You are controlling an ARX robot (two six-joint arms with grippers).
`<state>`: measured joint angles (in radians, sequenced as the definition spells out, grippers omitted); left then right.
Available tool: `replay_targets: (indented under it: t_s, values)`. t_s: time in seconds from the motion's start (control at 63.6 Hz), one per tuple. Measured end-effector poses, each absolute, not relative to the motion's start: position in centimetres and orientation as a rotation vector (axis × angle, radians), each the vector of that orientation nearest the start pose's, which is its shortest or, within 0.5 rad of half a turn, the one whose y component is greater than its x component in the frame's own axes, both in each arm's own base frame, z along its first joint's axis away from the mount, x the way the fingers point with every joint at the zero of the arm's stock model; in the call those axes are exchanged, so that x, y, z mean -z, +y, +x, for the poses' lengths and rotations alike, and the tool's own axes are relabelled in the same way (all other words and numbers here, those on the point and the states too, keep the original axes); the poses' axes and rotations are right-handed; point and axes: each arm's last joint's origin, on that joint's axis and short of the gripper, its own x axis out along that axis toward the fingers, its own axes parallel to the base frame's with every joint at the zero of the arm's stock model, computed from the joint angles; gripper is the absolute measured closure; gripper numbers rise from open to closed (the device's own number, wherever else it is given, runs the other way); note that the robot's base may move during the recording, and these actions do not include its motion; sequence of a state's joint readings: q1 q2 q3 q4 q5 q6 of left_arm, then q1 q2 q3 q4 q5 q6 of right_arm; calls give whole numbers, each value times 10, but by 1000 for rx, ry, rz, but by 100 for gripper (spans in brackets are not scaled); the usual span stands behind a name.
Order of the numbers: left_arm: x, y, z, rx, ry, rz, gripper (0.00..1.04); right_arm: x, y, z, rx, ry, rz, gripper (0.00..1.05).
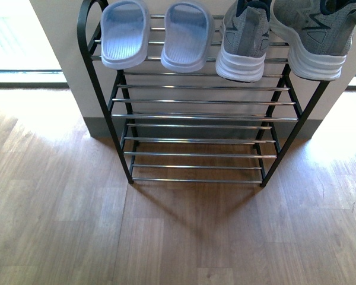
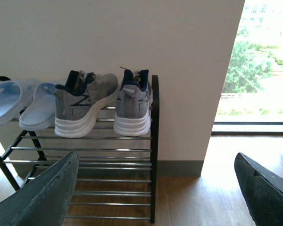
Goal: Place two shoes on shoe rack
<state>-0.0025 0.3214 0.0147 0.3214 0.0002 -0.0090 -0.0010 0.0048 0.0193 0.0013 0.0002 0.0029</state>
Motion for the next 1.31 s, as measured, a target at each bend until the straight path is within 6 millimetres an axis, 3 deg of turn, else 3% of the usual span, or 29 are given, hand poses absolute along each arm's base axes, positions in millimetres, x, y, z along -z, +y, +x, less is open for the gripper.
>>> replay_targets:
  t_s: [0.755, 0.912, 1.054, 1.211, 1.258, 1.305]
  values:
    - [-167, 0, 98, 2, 2, -8, 103, -170, 0, 97, 2, -16, 3, 9]
    - [-167, 0, 98, 2, 1, -9, 76, -170, 0, 97, 1, -16, 3, 9]
    - [-167, 0, 98, 2, 1, -8, 43, -170, 0, 97, 1, -16, 3, 9]
    - [-167, 0, 98, 2, 1, -8, 14, -170, 0, 97, 2, -16, 3, 9]
    - [-167, 0, 98, 2, 1, -8, 8, -170, 0, 97, 1, -16, 3, 9]
    - [-167, 0, 98, 2, 1, -7, 9, -170, 0, 97, 1, -16, 3, 9]
